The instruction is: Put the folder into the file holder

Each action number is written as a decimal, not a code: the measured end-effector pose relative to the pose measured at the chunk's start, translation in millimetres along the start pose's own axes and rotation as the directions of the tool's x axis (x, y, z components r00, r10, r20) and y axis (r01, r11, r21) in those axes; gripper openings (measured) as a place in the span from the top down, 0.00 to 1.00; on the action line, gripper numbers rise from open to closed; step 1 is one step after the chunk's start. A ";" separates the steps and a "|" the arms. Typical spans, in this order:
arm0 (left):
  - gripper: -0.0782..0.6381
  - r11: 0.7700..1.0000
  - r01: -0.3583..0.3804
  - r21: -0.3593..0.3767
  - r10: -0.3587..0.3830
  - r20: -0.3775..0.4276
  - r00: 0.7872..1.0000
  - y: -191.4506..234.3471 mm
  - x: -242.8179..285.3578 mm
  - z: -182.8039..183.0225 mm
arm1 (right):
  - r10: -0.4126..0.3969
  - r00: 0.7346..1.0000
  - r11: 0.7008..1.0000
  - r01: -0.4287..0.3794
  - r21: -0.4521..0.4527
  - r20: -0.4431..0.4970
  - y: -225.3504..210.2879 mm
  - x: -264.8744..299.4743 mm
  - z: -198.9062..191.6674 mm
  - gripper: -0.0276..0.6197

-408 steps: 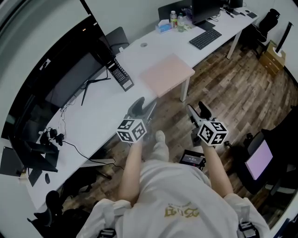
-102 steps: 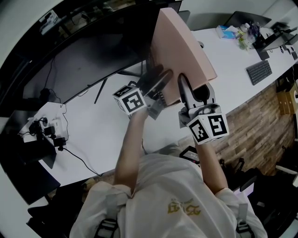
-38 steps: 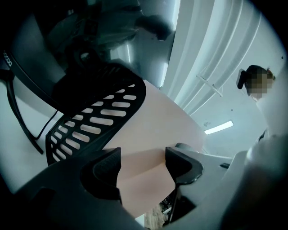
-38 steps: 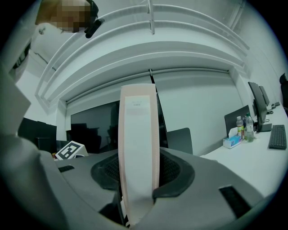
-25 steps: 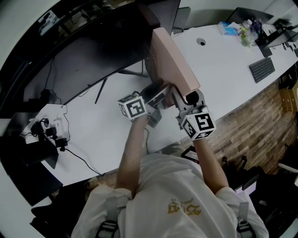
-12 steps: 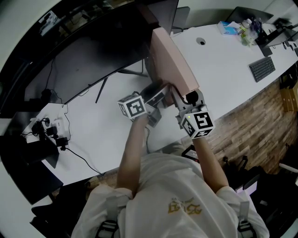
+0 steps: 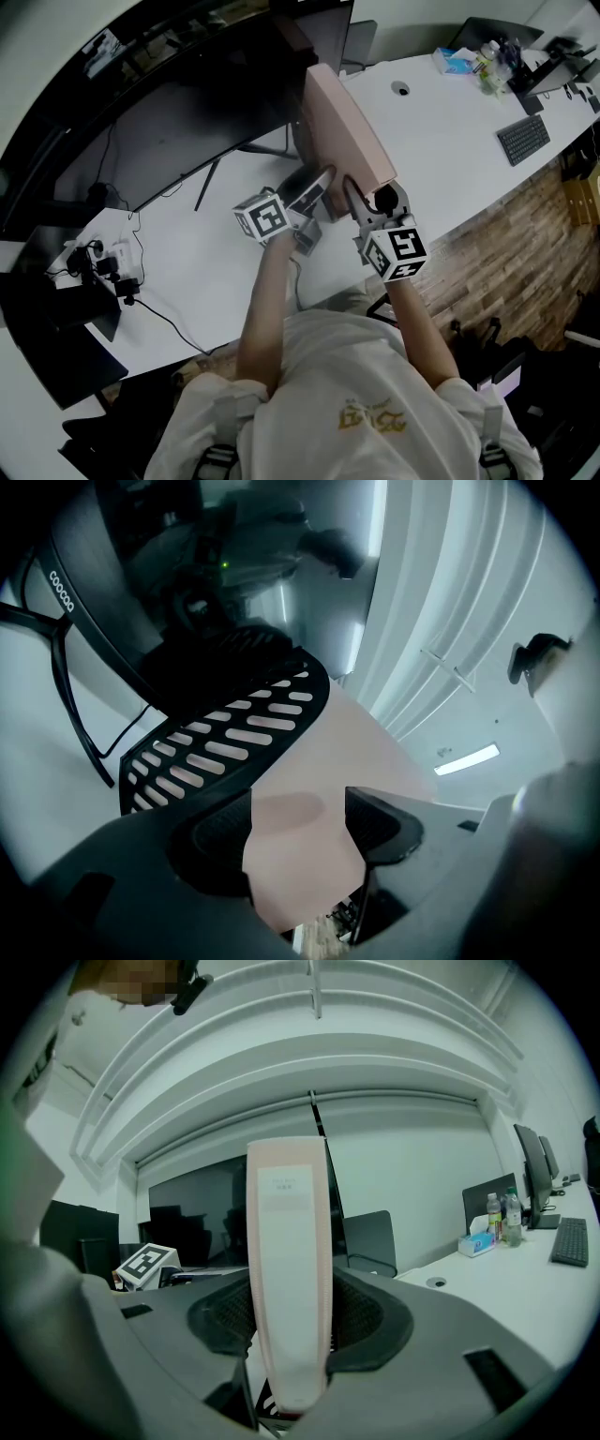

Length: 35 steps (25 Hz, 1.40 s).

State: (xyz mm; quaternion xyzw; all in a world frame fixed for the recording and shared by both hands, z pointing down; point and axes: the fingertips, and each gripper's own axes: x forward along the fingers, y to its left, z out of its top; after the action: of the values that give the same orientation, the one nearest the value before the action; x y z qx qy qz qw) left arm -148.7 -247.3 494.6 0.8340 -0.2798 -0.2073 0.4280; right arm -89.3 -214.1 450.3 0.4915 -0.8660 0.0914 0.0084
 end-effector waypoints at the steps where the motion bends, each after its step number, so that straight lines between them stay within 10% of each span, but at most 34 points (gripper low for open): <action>1: 0.45 1.000 -0.004 0.006 0.004 0.002 1.000 -0.7 -0.3 -0.5 | -0.004 1.000 1.000 0.004 -0.002 0.001 0.1 -1.5 0.5 0.65; 12: 0.49 0.985 -0.078 0.153 0.076 0.022 0.997 -19.2 -15.2 0.7 | -0.062 0.998 0.997 0.061 0.038 0.032 -1.4 -31.6 7.8 0.65; 22: 0.60 0.880 -0.185 0.436 0.135 0.143 0.980 -63.6 -39.1 17.9 | -0.148 0.987 0.986 0.142 0.088 0.060 -4.6 -69.0 9.8 0.71; 35: 0.79 0.786 -0.214 0.580 0.174 0.124 0.977 -87.6 -67.9 -0.2 | -0.219 0.972 0.970 0.207 0.127 0.091 3.0 -101.3 10.7 0.94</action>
State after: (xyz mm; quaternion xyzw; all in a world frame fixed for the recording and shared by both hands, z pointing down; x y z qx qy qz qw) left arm -174.7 -161.6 429.3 0.8852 -0.4281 -0.0914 0.1573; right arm -38.7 -128.4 428.8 0.5853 -0.8008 0.1145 -0.0557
